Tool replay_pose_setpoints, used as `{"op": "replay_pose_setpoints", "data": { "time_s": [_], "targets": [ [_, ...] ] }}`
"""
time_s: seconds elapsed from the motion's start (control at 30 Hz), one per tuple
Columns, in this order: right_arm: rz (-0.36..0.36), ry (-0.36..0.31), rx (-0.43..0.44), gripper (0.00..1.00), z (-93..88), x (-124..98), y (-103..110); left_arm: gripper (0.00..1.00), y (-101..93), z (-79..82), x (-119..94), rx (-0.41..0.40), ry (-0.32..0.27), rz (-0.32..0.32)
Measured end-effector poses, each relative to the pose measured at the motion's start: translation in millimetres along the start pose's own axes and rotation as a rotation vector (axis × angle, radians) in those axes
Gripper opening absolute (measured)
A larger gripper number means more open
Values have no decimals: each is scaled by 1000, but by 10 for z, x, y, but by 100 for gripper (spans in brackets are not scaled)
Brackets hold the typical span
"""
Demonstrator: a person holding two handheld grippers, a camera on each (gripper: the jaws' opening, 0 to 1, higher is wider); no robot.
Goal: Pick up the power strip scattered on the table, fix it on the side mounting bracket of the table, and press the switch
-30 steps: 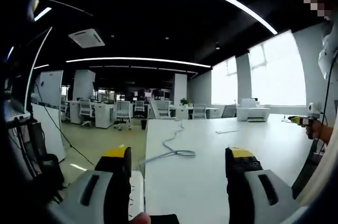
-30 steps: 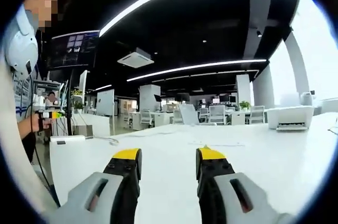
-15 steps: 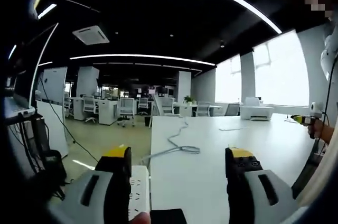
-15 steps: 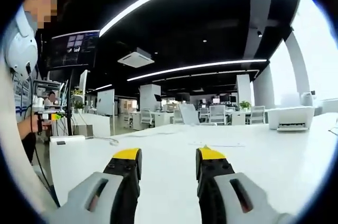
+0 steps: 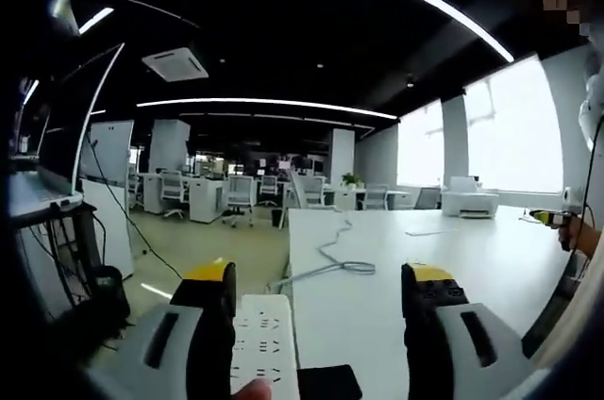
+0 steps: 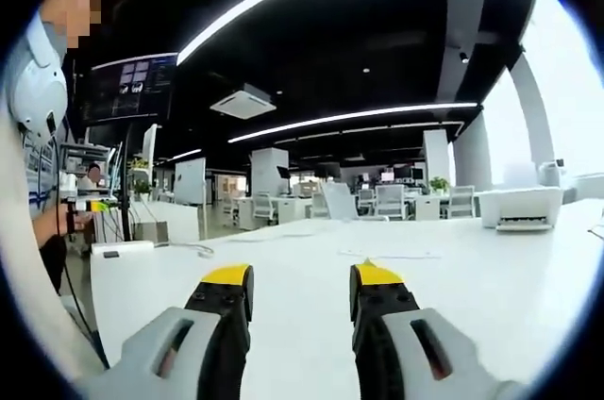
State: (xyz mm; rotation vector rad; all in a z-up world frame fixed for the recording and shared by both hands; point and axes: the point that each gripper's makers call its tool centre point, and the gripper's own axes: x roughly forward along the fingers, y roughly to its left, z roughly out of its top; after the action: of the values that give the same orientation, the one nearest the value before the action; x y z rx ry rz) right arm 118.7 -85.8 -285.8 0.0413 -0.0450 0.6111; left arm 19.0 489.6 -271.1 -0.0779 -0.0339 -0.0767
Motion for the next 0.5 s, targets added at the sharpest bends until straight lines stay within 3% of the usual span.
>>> {"op": "replay_pose_setpoints", "data": {
  "time_s": [0.33, 0.5],
  "targets": [
    [1, 5, 9, 37, -26, -1, 5, 72, 157, 48, -108, 17, 51, -1],
    [2, 4, 11, 36, -19, -5, 8, 64, 279, 22, -171, 62, 95, 28]
  ]
}}
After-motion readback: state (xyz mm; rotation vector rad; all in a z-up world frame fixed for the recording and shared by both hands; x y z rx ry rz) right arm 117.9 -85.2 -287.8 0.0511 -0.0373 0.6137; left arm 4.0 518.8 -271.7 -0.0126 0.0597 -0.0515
